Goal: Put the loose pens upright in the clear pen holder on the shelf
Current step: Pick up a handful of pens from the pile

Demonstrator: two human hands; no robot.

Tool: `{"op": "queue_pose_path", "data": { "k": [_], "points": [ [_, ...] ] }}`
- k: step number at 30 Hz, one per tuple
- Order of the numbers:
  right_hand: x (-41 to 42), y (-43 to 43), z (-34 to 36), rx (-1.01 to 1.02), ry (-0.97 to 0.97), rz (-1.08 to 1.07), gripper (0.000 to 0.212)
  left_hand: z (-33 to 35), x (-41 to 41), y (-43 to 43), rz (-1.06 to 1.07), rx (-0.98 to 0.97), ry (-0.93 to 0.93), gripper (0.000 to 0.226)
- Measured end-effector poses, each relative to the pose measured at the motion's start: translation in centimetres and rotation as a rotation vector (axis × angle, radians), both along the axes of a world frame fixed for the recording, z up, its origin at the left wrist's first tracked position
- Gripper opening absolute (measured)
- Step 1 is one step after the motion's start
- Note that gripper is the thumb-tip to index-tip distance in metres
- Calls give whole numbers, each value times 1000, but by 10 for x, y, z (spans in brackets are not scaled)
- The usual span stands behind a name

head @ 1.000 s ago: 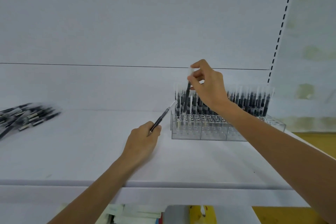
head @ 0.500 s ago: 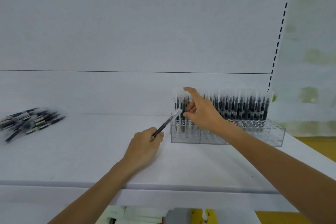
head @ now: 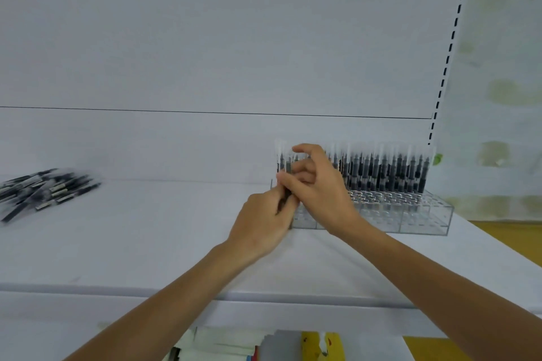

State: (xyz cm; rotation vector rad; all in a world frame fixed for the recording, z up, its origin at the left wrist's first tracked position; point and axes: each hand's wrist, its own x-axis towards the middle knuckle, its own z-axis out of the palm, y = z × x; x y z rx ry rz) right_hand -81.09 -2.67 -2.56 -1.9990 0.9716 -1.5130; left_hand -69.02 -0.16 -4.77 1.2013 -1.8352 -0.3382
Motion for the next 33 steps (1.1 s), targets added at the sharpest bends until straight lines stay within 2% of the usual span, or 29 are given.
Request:
{"op": "queue_pose_path", "data": {
  "k": [3,5,7,9,18,23,29,33],
  "points": [
    [0,1,13,20,-55,32,52,-1,-3,0,17,-49,-107,30],
    [-9,-5,26,7,-96,-8,59,-11,7,-3,4,-68,-276,23],
    [-21,-15,41,-11,-151,-72,64,-25,17,-6,-52,6,-454,16],
    [-30,-27,48,-42,-153,-134,65,-33,22,-7,-64,102,-536,19],
    [-25,-57,26,-224,62,-253,59,-33,21,-11,-48,89,-532,21],
    [-24,-61,19,-247,76,-238,58,-33,20,-11,-48,82,-515,20],
    [-18,-65,-13,-243,405,-280,60,-32,20,-10,-47,99,-506,21],
    [-17,-65,-15,-202,366,-278,61,-32,19,-8,-35,105,-514,23]
  ]
}}
